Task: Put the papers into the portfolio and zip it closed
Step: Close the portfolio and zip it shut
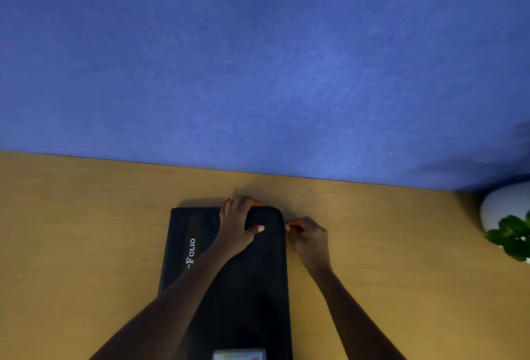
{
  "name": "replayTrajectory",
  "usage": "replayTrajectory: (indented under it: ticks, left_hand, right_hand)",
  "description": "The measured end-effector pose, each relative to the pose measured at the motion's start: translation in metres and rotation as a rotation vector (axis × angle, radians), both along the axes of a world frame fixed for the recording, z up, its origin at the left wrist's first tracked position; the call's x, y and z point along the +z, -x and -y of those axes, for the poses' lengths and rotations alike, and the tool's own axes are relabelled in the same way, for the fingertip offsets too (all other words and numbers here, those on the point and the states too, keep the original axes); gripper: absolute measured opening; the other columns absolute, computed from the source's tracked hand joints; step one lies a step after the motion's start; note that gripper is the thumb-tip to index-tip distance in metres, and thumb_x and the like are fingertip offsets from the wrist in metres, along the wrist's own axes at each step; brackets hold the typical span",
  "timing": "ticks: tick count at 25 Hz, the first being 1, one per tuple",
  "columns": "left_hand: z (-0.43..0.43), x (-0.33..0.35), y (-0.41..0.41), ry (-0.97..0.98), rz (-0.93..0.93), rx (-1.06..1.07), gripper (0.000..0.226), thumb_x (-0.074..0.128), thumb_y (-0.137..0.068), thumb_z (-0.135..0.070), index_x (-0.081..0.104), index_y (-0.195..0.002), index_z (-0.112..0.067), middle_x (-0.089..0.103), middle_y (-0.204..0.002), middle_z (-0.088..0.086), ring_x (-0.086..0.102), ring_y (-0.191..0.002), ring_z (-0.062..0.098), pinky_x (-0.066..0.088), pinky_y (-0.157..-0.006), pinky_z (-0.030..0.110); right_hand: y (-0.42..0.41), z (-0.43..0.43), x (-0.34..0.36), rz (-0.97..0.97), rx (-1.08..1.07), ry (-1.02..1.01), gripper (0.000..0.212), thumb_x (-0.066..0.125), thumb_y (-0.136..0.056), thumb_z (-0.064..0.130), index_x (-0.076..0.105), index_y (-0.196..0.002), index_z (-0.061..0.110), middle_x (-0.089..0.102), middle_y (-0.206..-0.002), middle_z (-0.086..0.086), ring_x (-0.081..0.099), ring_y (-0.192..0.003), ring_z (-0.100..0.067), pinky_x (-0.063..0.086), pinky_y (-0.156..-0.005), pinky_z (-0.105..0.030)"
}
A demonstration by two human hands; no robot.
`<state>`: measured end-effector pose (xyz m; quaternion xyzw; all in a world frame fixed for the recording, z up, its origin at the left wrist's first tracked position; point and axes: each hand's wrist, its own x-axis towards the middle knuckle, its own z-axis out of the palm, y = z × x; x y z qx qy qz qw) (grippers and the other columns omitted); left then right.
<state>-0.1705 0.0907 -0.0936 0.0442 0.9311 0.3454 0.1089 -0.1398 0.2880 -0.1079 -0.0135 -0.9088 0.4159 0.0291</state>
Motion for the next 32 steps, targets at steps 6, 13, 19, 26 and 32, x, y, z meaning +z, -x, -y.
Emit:
replayTrajectory:
  ticks: [6,13,19,26,32]
  left_hand:
    - [-0.001,-0.007,-0.003,0.004,-0.025,0.01,0.047,0.069,-0.082,-0.032,0.053,-0.124,-0.021,0.041,-0.128,0.004,0.027,-0.131,0.025,0.008,-0.118,0.041]
    - [0.005,0.007,-0.007,0.091,-0.034,-0.021,0.056,0.062,-0.087,-0.044,0.045,-0.137,-0.023,0.037,-0.137,0.005,0.024,-0.138,0.029,0.001,-0.122,0.046]
    - [0.067,0.023,-0.041,0.16,0.11,0.742,0.072,0.065,-0.086,-0.031,0.031,-0.145,-0.008,0.029,-0.146,0.022,0.024,-0.133,0.041,0.027,-0.109,0.055]
    - [0.092,0.022,-0.049,0.047,0.24,0.79,0.042,0.063,-0.089,-0.023,0.055,-0.127,-0.009,0.05,-0.13,0.02,0.043,-0.12,0.04,0.037,-0.101,0.045]
    - [0.096,0.024,-0.051,0.041,0.232,0.756,0.047,0.065,-0.088,-0.026,0.054,-0.131,-0.012,0.049,-0.128,0.018,0.045,-0.118,0.037,0.038,-0.099,0.042]
  right_hand:
    - [0.062,0.012,0.006,0.0,0.204,-0.096,0.011,0.07,-0.083,0.002,0.077,-0.09,0.007,0.075,-0.089,-0.007,0.067,-0.08,-0.015,0.051,-0.079,-0.021]
    - [0.112,0.027,0.033,0.616,0.231,-0.013,0.011,0.072,-0.08,0.011,0.077,-0.086,0.003,0.068,-0.067,-0.004,0.059,-0.055,-0.009,0.049,-0.056,-0.019]
    - [0.126,0.052,0.042,0.747,0.104,-0.14,0.013,0.072,-0.076,0.006,0.065,-0.066,0.004,0.063,-0.064,-0.009,0.06,-0.057,-0.016,0.05,-0.058,-0.024]
    - [0.127,0.112,0.047,0.731,0.135,-0.114,0.015,0.071,-0.07,0.003,0.064,-0.057,0.004,0.065,-0.062,-0.013,0.062,-0.057,-0.02,0.05,-0.054,-0.026]
    - [0.121,0.175,0.046,0.738,0.18,-0.123,0.023,0.073,-0.069,0.007,0.059,-0.051,0.008,0.059,-0.051,-0.007,0.054,-0.048,-0.018,0.047,-0.052,-0.027]
